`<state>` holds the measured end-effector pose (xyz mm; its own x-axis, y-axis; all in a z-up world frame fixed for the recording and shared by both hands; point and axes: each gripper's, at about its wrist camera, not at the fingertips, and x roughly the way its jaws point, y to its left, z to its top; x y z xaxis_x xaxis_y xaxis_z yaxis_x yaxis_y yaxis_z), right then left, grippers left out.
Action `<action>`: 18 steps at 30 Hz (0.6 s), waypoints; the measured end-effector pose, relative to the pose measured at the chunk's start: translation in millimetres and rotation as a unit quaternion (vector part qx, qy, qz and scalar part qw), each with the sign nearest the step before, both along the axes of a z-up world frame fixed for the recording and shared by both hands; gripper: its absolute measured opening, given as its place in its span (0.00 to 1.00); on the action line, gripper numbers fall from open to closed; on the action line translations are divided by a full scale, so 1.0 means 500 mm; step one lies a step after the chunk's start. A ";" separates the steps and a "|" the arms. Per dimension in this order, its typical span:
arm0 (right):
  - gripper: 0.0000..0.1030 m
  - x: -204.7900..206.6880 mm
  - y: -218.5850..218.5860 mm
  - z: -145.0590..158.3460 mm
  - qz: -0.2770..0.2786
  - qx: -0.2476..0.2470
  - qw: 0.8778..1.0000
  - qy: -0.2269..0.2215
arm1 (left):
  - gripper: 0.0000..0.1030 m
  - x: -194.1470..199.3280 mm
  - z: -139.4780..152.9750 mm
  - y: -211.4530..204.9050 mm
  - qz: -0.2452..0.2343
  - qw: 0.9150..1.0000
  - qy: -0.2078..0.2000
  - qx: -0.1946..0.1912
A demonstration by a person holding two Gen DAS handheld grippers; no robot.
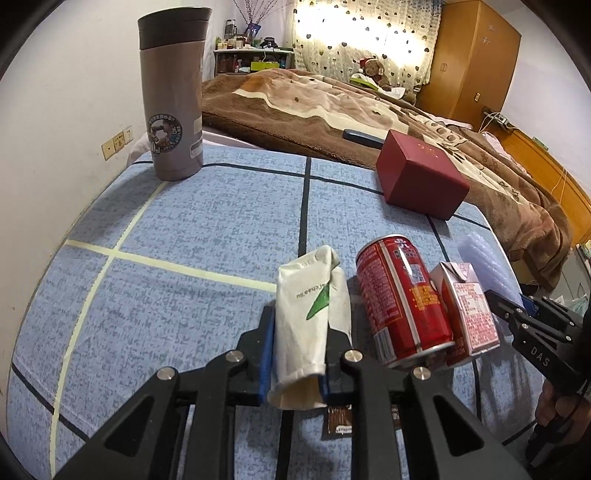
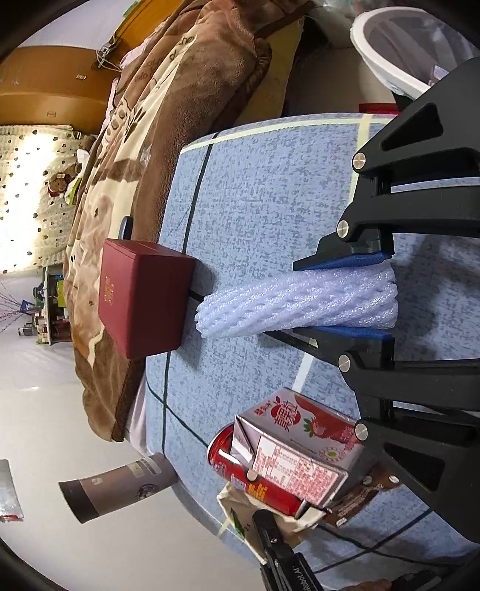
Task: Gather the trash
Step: 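Carry the paper bag and foam sleeve over the wastebasket and open both tools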
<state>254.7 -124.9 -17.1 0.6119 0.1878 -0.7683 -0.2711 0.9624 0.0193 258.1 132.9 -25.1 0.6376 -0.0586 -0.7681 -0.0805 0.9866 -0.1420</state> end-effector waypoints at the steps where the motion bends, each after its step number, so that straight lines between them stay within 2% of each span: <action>1: 0.26 -0.003 -0.001 0.001 0.000 0.002 1.000 -0.001 | 0.20 -0.004 0.002 0.000 0.001 1.000 -0.002 0.001; 18: 0.26 -0.075 -0.030 0.050 -0.009 0.046 0.999 -0.028 | 0.20 -0.094 0.081 -0.069 -0.038 0.998 -0.047 0.007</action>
<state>217.1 -140.0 7.8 0.6567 0.2449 -0.7132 -0.2564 0.9620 0.0942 210.9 98.3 15.5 0.7012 -0.0989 -0.7060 0.0081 0.9914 -0.1309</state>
